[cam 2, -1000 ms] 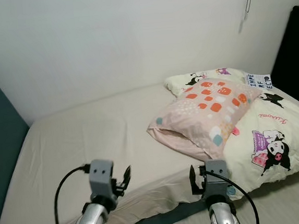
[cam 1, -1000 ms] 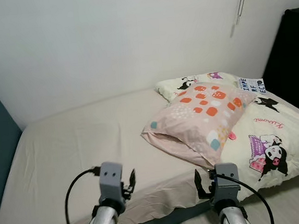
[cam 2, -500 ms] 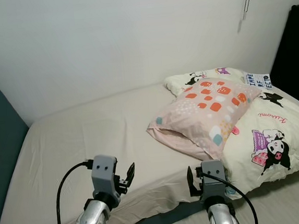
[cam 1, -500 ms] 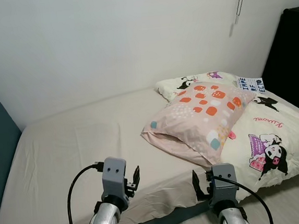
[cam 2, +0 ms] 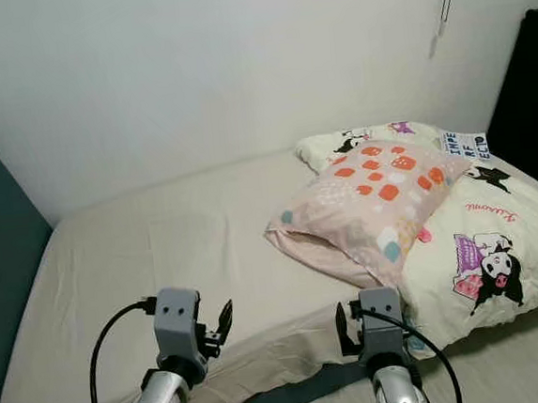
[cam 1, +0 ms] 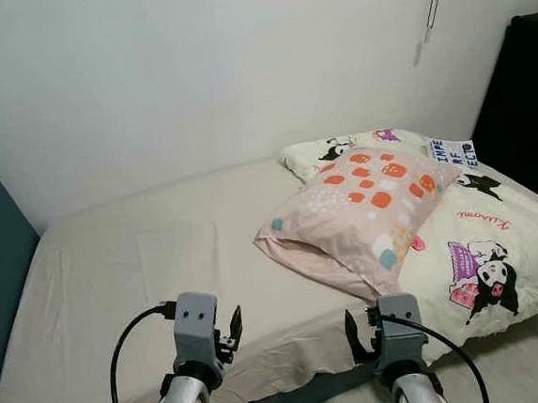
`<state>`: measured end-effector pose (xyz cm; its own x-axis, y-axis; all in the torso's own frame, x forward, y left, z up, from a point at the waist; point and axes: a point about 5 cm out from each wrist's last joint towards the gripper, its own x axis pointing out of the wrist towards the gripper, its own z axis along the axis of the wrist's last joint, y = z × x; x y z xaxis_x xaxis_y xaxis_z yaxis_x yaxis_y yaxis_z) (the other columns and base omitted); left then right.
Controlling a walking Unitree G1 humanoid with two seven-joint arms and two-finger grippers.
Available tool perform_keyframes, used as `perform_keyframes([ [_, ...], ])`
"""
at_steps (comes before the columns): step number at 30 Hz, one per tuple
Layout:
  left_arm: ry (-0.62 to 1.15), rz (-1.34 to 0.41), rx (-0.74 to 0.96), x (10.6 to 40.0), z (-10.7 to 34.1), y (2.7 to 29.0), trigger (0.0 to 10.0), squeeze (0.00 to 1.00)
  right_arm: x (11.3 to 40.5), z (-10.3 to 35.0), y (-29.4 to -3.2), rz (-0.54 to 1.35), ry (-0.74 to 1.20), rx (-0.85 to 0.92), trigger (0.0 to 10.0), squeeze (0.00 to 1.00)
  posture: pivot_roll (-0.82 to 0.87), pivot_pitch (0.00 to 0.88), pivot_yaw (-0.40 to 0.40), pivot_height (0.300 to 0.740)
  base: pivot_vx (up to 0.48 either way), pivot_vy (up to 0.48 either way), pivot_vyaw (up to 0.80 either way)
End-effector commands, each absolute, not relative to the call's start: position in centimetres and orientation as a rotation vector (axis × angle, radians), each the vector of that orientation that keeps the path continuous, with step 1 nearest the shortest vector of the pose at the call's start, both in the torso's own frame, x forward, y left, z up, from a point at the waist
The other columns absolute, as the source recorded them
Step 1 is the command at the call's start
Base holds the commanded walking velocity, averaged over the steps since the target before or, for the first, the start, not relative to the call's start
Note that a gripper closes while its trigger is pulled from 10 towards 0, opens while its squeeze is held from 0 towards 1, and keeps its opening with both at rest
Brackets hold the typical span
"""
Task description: Clean up the room
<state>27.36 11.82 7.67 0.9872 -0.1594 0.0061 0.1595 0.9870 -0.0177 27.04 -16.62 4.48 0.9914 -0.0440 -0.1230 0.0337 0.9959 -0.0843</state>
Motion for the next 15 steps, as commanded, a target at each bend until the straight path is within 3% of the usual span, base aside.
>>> perform_keyframes([
  [1, 0.006, -0.144, -0.01, 27.16, 7.54, 12.33, 10.0, 0.0, 26.97, 4.37, -16.34, -0.033, 0.137, -0.082, 10.0, 0.0, -0.05, 0.082, 0.028, 0.74, 0.0, 0.0, 0.0],
  [15, 0.015, -0.137, -0.009, 26.95, 7.52, 12.25, 10.0, 0.0, 26.84, 4.28, -16.35, -0.03, 0.156, -0.128, 10.0, 0.0, -0.05, 0.083, 0.031, 0.74, 0.0, 0.0, 0.0],
])
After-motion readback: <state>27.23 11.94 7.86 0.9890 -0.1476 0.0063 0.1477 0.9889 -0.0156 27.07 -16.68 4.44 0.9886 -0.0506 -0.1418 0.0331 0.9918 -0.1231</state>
